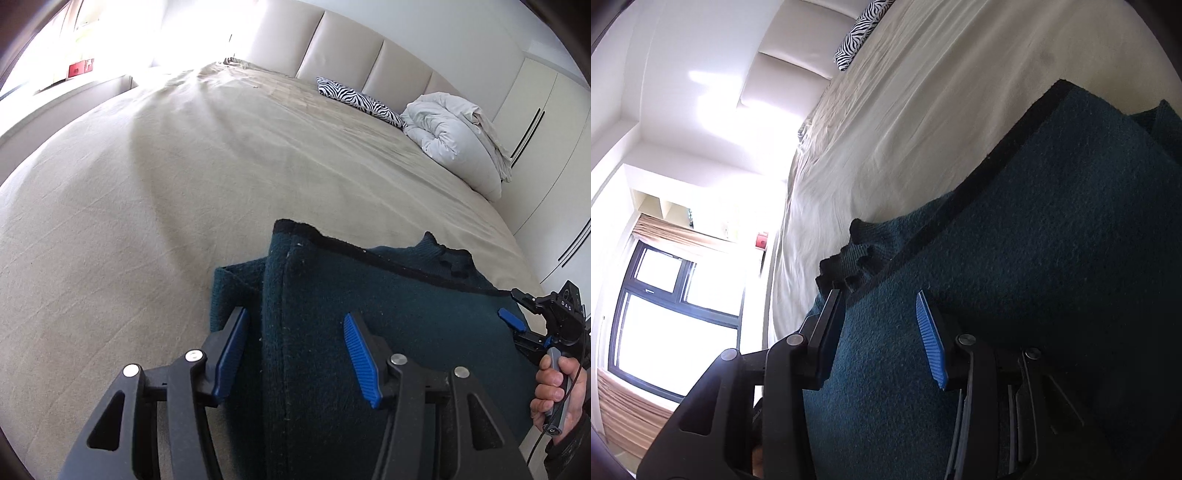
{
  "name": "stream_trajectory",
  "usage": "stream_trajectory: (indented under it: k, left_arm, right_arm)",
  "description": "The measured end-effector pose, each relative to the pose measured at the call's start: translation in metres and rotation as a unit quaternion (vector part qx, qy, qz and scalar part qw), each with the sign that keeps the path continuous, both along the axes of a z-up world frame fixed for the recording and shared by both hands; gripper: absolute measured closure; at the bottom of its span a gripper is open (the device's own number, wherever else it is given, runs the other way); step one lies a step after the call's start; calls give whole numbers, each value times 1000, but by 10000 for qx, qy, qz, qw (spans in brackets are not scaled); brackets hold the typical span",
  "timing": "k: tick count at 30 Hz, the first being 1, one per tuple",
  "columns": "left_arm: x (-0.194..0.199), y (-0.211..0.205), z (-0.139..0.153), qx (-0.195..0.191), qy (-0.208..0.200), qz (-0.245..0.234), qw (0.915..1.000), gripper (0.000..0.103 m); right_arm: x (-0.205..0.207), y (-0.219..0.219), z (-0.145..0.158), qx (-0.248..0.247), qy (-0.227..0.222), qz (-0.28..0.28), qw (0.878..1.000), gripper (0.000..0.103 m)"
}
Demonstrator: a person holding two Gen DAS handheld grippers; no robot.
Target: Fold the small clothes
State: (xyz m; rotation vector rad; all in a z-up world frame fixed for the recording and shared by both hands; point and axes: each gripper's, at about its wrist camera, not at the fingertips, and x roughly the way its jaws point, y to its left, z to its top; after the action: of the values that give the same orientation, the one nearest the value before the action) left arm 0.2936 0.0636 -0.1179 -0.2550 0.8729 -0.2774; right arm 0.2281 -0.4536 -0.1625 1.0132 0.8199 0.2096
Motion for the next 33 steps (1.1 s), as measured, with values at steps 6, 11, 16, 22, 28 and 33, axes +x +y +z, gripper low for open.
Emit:
stream_trajectory:
  k: [6, 11, 16, 22, 28, 33]
  left_arm:
    - [-4, 1, -1, -57, -44, 24, 10000, 47]
    - [-12, 7, 6, -169, -108, 157, 9997, 47]
    - [-45, 40, 28, -597, -231, 765, 9950, 36]
    - [-70, 69, 18, -1352, 365, 582, 9884, 30]
    - [-75, 76, -4, -2231, 820, 338, 9707, 31]
    - [-57, 79, -15, -2744, 1134, 201, 9547, 29]
  right_arm:
    - [-15, -49, 2, -9, -175, -461, 9988, 65]
    - [-32, -76, 13, -113, -157, -935, 9954, 64]
    - [-41, -37, 40, -585, -435, -257, 9970, 59]
    - [-35, 46, 45, -669, -564, 866, 9924, 49]
    - [-34, 108, 29, -207, -458, 1549, 9867, 49]
    - [-41, 134, 18, 130, -376, 1684, 9849, 49]
